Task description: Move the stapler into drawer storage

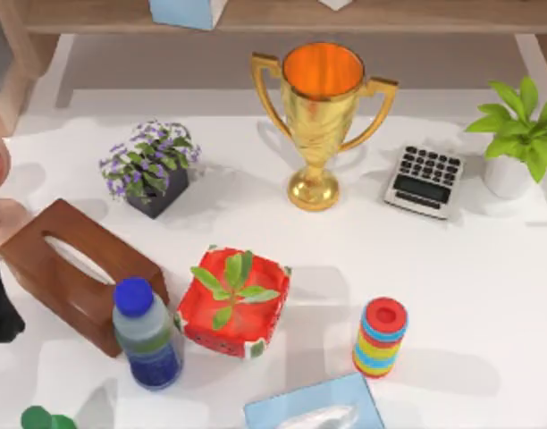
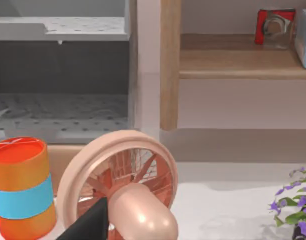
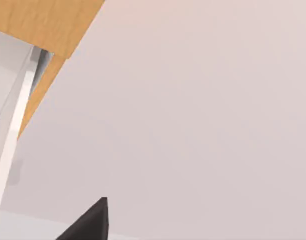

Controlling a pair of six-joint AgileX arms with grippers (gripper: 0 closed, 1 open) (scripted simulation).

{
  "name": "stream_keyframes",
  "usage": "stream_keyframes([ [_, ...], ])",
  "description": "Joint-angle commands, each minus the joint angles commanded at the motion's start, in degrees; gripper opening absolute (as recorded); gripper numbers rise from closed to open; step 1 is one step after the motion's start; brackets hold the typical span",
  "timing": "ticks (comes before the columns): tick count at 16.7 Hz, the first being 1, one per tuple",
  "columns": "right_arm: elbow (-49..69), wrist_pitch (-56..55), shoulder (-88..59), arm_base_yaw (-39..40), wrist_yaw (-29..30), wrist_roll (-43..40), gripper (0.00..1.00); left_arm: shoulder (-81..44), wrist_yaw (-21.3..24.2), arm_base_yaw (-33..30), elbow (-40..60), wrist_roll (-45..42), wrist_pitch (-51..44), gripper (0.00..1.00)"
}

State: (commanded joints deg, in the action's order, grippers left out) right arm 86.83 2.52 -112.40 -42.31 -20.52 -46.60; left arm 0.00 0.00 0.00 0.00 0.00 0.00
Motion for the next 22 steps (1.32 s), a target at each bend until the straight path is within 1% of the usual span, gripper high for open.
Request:
stream_keyframes([
  [4,-17.92,-27.82,3.25,-7.29,-5.52,-10.50,1.00,0.00,0.00,0.00,0.00,0.00,0.00,1.00],
  [7,-31.01,-47.58,3.18,-10.43,-9.48,-18.67,1.00,0.00,0.00,0.00,0.00,0.00,0.00,1.00],
  [10,-42.83,-65.19,1.62,-10.68,-13.15,-26.59,1.00,0.00,0.00,0.00,0.00,0.00,0.00,1.00],
  [13,-52.10,-79.55,-0.57,-7.76,-16.44,-33.66,1.00,0.00,0.00,0.00,0.00,0.00,0.00,1.00],
  [17,-59.97,-91.97,-3.33,-2.42,-19.57,-40.44,1.00,0.00,0.00,0.00,0.00,0.00,0.00,1.00],
  [19,-61.64,-94.53,-4.08,-0.83,-20.28,-42.01,1.00,0.00,0.00,0.00,0.00,0.00,0.00,1.00],
  [22,-61.94,-95.00,-4.23,-0.52,-20.41,-42.30,1.00,0.00,0.00,0.00,0.00,0.00,0.00,1.00],
])
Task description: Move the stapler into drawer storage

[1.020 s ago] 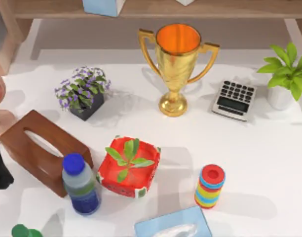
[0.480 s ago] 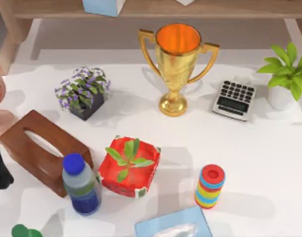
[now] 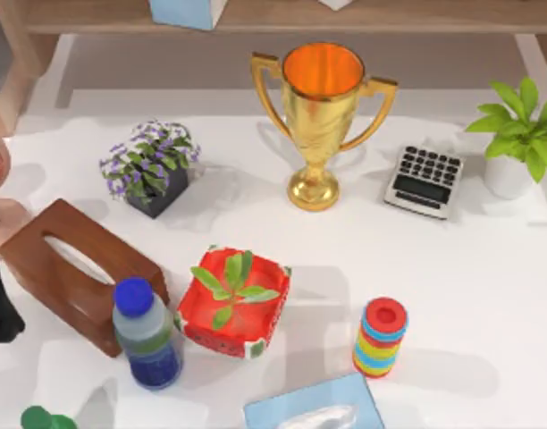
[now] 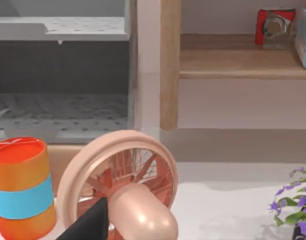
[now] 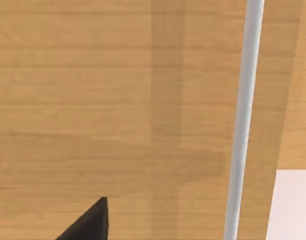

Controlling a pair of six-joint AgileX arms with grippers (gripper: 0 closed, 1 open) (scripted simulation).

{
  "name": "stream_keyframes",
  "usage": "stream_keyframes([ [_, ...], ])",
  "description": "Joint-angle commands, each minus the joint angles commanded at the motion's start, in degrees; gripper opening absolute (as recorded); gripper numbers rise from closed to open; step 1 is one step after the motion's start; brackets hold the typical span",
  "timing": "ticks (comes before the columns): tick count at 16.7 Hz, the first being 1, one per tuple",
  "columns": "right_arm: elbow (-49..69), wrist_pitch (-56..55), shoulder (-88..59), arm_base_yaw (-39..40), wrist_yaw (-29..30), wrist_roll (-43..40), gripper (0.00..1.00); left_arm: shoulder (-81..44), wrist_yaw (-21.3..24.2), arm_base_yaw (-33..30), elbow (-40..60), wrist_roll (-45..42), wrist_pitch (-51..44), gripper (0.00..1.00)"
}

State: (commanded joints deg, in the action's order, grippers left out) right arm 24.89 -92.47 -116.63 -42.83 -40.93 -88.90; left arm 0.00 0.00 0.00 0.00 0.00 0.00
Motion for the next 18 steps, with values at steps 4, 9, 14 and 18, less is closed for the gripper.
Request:
stream_keyframes([
  [4,0.31,0.27,0.08,-0.04,0.17,0.06,1.00,0.00,0.00,0.00,0.00,0.00,0.00,1.00],
  [9,4.31,3.02,-1.38,3.21,3.23,-0.07,1.00,0.00,0.00,0.00,0.00,0.00,0.00,1.00],
  [14,4.51,3.15,-1.44,3.36,3.38,-0.07,0.92,0.00,0.00,0.00,0.00,0.00,0.00,1.00],
  [18,4.51,3.15,-1.44,3.36,3.38,-0.07,0.62,0.00,0.00,0.00,0.00,0.00,0.00,1.00],
])
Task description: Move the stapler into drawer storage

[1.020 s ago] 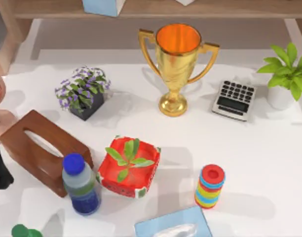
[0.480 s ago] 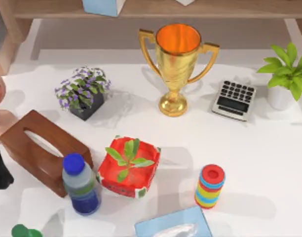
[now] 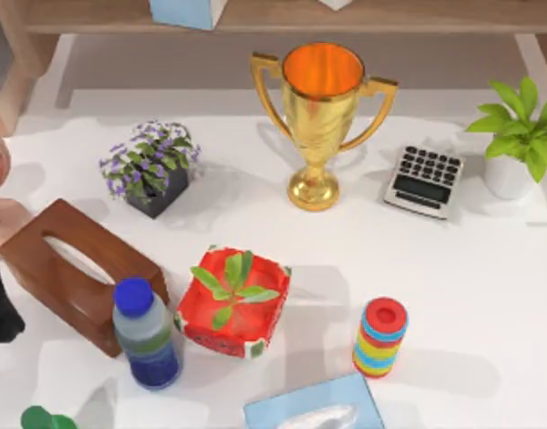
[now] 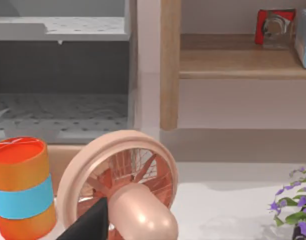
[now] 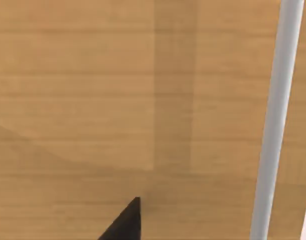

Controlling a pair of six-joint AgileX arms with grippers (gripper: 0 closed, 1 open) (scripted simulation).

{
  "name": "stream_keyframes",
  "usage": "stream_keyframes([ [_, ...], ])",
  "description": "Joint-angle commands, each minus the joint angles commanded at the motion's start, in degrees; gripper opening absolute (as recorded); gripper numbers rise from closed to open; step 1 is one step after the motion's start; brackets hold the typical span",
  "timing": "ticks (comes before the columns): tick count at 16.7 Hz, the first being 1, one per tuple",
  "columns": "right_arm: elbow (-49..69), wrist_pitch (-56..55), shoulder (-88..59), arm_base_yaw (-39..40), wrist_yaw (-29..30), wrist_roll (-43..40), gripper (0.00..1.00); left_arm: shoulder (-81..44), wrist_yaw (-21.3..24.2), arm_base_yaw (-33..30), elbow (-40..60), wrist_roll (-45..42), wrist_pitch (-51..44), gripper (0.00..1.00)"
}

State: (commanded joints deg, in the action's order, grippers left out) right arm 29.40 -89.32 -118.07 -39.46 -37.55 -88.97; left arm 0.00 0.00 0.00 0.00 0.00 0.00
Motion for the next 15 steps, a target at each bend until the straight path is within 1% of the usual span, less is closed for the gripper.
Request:
stream_keyframes([
  [8,0.00,0.00,0.00,0.00,0.00,0.00,0.02,0.00,0.00,0.00,0.00,0.00,0.00,1.00],
  [9,0.00,0.00,0.00,0.00,0.00,0.00,0.00,0.00,0.00,0.00,0.00,0.00,0.00,1.00],
  [15,0.00,0.00,0.00,0.00,0.00,0.00,0.00,0.00,0.00,0.00,0.00,0.00,0.00,1.00],
])
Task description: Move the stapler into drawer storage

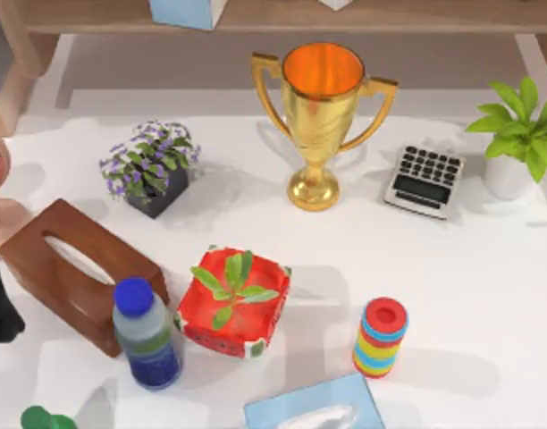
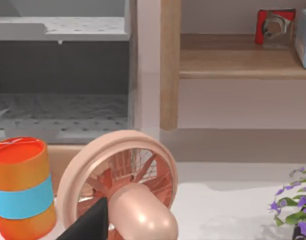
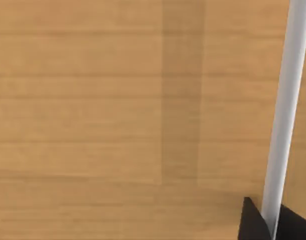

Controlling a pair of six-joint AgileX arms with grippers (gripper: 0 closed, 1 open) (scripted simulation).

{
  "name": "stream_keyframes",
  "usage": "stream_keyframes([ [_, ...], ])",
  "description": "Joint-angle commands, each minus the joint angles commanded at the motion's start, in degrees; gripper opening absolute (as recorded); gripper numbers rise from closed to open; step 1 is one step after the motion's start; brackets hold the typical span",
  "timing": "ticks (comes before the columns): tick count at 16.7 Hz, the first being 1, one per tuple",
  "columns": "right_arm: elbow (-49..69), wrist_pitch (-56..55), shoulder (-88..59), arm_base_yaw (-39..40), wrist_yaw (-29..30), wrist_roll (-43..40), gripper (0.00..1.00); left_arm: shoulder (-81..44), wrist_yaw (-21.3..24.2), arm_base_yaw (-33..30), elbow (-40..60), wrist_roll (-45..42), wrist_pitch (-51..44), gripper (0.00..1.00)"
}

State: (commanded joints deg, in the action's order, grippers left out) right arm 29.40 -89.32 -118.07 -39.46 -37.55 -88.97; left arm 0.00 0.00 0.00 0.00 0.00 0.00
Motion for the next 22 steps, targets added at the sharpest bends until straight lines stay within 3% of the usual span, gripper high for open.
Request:
stream_keyframes([
  [4,0.89,0.77,-0.51,0.51,0.46,0.09,0.00,0.00,0.00,0.00,0.00,0.00,0.00,1.00],
  [11,11.72,7.61,-4.52,6.16,6.34,0.02,0.00,0.00,0.00,0.00,0.00,0.00,0.00,1.00],
  [18,13.06,8.75,-5.12,6.88,6.85,0.24,0.00,0.00,0.00,0.00,0.00,0.00,0.00,1.00],
  [22,19.90,12.49,-7.98,9.30,8.90,0.17,0.00,0.00,0.00,0.00,0.00,0.00,0.00,1.00],
])
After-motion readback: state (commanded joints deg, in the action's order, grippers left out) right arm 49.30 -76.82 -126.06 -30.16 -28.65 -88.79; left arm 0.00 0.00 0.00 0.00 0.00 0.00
